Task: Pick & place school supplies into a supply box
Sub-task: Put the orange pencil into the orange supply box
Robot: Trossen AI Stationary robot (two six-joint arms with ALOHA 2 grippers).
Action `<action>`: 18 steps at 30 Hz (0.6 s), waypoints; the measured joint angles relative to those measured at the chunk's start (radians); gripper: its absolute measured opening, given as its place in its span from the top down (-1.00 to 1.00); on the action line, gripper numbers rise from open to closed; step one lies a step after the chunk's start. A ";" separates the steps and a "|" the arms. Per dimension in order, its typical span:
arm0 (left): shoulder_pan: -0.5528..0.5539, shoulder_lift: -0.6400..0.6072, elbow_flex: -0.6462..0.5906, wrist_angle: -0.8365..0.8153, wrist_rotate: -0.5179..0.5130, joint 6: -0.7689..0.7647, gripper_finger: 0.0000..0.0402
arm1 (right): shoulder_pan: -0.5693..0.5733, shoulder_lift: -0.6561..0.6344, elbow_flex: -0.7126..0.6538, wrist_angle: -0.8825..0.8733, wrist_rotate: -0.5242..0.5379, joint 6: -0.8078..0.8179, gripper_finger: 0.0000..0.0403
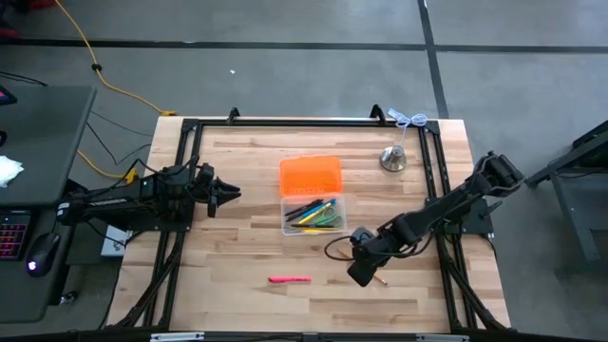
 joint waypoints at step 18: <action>0.000 0.000 0.000 -0.001 0.000 0.000 0.30 | -0.019 0.166 0.000 0.015 -0.025 -0.153 0.53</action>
